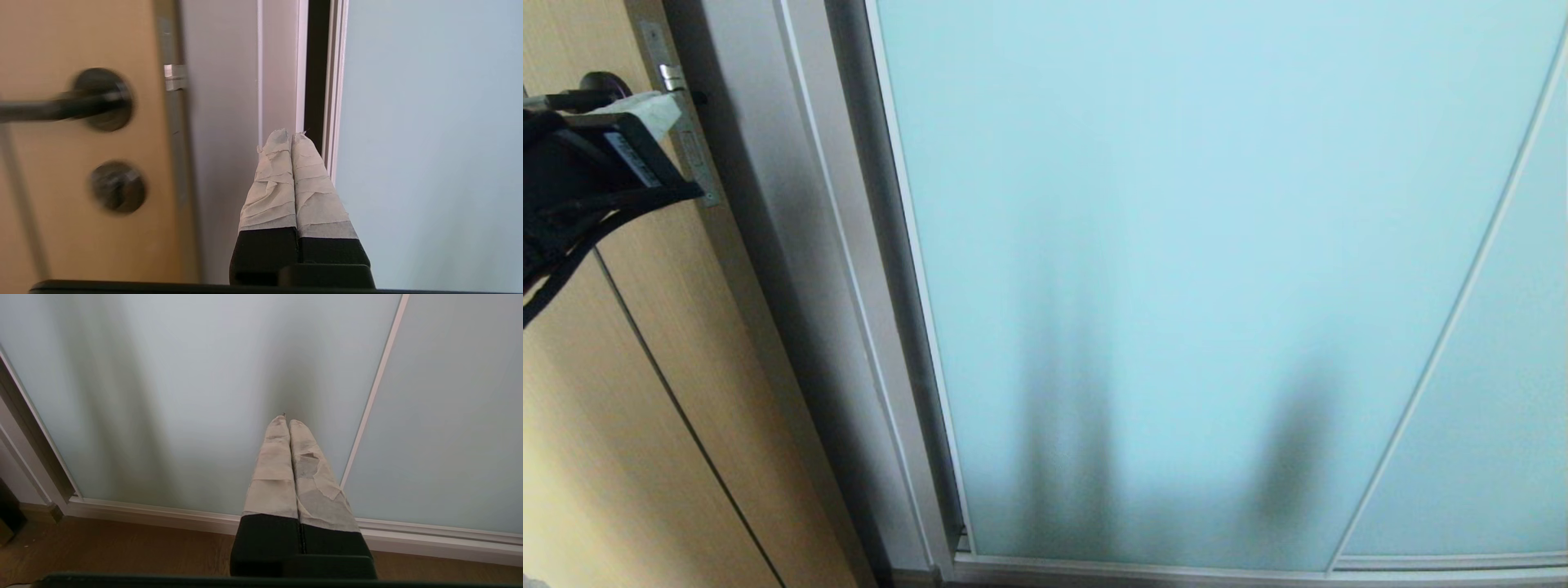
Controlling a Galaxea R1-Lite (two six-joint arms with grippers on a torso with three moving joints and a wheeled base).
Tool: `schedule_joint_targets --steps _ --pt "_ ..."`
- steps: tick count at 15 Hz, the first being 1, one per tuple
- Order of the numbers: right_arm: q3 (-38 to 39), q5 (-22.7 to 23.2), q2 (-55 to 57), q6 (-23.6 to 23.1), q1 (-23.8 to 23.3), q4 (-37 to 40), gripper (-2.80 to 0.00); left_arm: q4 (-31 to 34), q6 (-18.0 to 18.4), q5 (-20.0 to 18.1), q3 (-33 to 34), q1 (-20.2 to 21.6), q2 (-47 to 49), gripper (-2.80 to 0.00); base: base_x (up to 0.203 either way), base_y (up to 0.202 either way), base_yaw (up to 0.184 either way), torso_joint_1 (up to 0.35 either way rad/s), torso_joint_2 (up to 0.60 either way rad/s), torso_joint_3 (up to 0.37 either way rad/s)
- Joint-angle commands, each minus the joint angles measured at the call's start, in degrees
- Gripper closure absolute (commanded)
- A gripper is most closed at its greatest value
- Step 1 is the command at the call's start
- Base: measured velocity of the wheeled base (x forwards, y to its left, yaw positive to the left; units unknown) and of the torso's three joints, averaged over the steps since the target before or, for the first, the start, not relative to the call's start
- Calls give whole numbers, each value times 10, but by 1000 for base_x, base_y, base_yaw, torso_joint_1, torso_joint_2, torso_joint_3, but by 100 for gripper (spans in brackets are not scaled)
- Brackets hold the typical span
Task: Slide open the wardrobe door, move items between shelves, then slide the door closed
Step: Open the door
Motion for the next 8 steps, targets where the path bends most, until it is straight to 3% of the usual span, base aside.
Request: schedule_joint_targets --steps 1,8 --pt "0 0 1 0 0 0 0 -9 -1 2 -29 -7 84 0 0 0 0 0 0 0" --pt "0 0 1 0 0 0 0 -5 0 13 -96 -41 186 0 0 0 0 0 0 0"
